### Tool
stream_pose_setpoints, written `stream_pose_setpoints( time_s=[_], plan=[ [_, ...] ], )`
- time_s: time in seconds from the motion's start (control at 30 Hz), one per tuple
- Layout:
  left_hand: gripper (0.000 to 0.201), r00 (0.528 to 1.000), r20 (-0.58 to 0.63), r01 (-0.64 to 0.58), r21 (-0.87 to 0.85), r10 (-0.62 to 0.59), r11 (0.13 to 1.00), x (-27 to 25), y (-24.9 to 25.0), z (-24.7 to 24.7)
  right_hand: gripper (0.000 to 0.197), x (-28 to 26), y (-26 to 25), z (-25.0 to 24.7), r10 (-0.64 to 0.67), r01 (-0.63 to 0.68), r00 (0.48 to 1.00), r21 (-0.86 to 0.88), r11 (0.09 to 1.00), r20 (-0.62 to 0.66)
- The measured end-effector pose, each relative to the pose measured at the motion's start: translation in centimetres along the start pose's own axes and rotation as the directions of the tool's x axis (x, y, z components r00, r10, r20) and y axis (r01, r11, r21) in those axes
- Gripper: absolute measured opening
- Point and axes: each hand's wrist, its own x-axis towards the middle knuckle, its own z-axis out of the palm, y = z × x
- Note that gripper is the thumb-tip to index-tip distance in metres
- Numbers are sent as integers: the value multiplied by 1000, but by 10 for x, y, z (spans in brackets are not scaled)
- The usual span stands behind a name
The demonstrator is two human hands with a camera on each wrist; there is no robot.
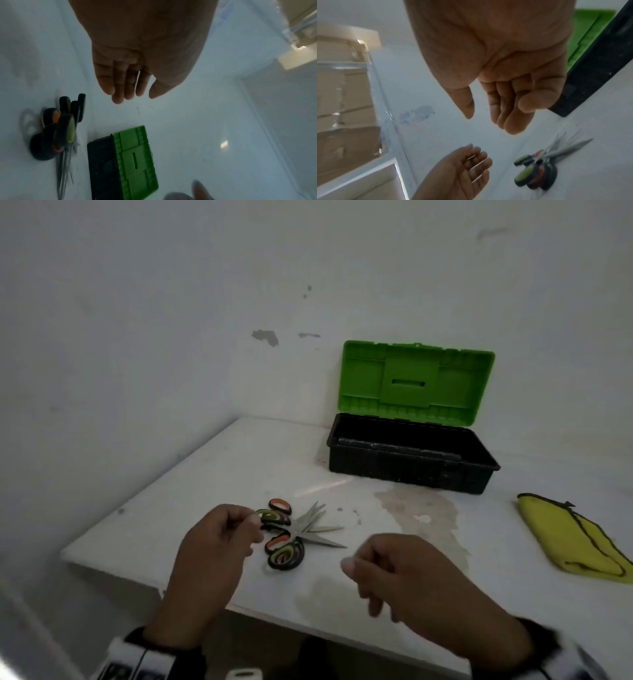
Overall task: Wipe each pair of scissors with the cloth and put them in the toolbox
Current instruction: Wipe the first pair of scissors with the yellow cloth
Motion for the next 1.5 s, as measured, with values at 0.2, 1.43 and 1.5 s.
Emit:
stream_pose_setpoints(
  time_s=[0.2,1.43,1.5],
  plan=[
    [15,966,92,243,-2,-242,970,23,-26,13,44,73,-8,52,99,-100,995,10,995,24],
    [30,868,474,409,-515,-148,753,14,73,177,22,12,83,-54,57,-25,824,66,998,-564],
    [27,864,480,427,-537,-152,728,12,75,190,23,4,90,-66,96,-12,860,168,986,-501]
  ],
)
